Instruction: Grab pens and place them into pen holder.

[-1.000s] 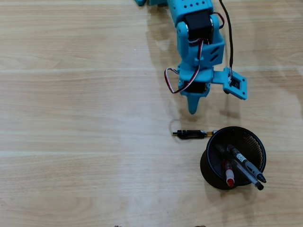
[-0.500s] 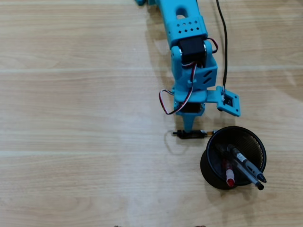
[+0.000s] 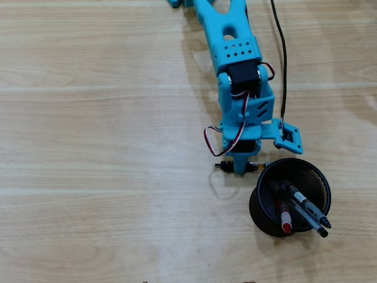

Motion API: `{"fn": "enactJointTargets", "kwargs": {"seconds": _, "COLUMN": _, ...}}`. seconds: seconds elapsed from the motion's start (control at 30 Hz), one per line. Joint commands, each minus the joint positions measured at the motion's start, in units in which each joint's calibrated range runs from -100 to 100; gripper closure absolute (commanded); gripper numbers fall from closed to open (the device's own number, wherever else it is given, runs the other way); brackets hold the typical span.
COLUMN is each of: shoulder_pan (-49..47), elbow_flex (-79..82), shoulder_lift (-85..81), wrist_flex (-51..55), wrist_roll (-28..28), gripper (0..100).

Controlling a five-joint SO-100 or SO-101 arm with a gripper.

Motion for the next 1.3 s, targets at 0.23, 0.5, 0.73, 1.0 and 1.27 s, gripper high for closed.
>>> {"fn": "enactJointTargets", "kwargs": {"seconds": 0.23, "shoulder_pan": -2.36, "elbow_flex": -2.29, "shoulder_lift": 1.76, "wrist_flex": 2.23, "wrist_roll": -0.02, "gripper": 88}}
{"fn": "enactJointTargets", "kwargs": {"seconds": 0.5, "shoulder_pan": -2.12, "elbow_flex": -1.12, "shoulder_lift": 3.19, "wrist_flex": 16.58, "wrist_roll": -0.07, "gripper": 91}}
{"fn": "enactJointTargets", "kwargs": {"seconds": 0.73, "shoulder_pan": -2.68, "elbow_flex": -1.03, "shoulder_lift": 4.80, "wrist_flex": 18.64, "wrist_roll": -0.12, "gripper": 92}}
{"fn": "enactJointTargets", "kwargs": {"seconds": 1.0, "shoulder_pan": -4.13, "elbow_flex": -2.02, "shoulder_lift": 2.26, "wrist_flex": 20.62, "wrist_roll": -6.45, "gripper": 98}}
{"fn": "enactJointTargets", "kwargs": {"seconds": 1.27, "shoulder_pan": -6.71, "elbow_flex": -5.37, "shoulder_lift": -14.39, "wrist_flex": 25.09, "wrist_roll": -13.61, "gripper": 98}}
